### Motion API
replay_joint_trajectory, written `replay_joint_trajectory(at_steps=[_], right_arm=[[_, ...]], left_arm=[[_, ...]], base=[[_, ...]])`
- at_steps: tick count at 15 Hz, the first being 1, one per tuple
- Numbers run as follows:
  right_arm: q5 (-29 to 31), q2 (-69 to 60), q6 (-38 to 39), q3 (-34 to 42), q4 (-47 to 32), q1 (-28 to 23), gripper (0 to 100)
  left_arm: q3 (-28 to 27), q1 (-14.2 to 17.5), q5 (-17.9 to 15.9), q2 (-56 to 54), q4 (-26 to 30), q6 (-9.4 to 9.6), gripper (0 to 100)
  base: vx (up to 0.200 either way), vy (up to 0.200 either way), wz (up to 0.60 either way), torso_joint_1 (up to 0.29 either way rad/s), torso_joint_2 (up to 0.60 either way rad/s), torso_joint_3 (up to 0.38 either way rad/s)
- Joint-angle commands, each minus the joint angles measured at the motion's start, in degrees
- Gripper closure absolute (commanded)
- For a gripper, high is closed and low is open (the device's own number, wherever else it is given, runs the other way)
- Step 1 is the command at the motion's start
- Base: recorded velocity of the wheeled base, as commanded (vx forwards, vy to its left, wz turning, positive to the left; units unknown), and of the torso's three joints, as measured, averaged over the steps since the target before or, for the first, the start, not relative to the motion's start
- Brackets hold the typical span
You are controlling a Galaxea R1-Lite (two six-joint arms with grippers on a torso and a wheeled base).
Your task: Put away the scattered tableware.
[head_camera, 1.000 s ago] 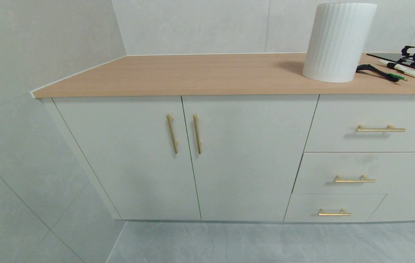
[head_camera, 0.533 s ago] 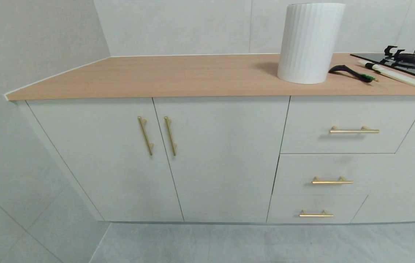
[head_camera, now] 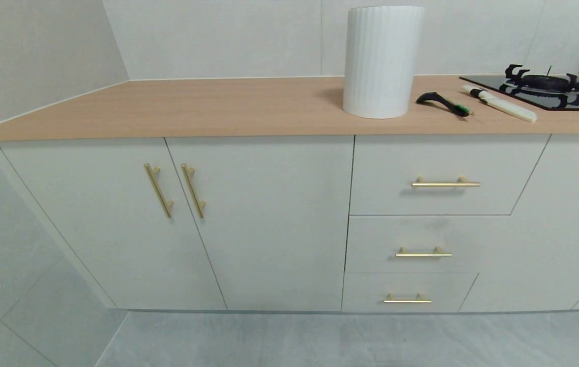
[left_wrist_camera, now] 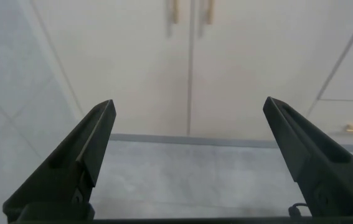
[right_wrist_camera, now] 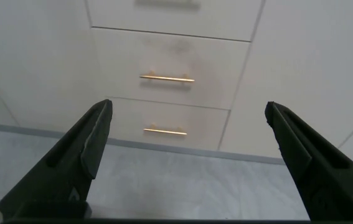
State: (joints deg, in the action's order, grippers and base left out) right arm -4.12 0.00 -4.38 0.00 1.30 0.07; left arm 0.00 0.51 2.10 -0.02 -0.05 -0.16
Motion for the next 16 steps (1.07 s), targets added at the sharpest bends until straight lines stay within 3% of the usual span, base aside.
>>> replay_joint_trajectory(at_steps=[1,16], right_arm=[[-0.01,0.0,-0.02,0.0,0.01,0.01,0],[-0.01,0.0,-3.01,0.0,-0.34,0.01,0]], left_arm=[[0.0,0.02,0.01,0.02,-0.04,-0.11,0],[0.0,0.02,0.01,0.02,-0.04,-0.19,0]], base=[[0.0,0.0,0.0,0.0,0.0,0.0],[0.0,0.0,0.0,0.0,0.0,0.0]])
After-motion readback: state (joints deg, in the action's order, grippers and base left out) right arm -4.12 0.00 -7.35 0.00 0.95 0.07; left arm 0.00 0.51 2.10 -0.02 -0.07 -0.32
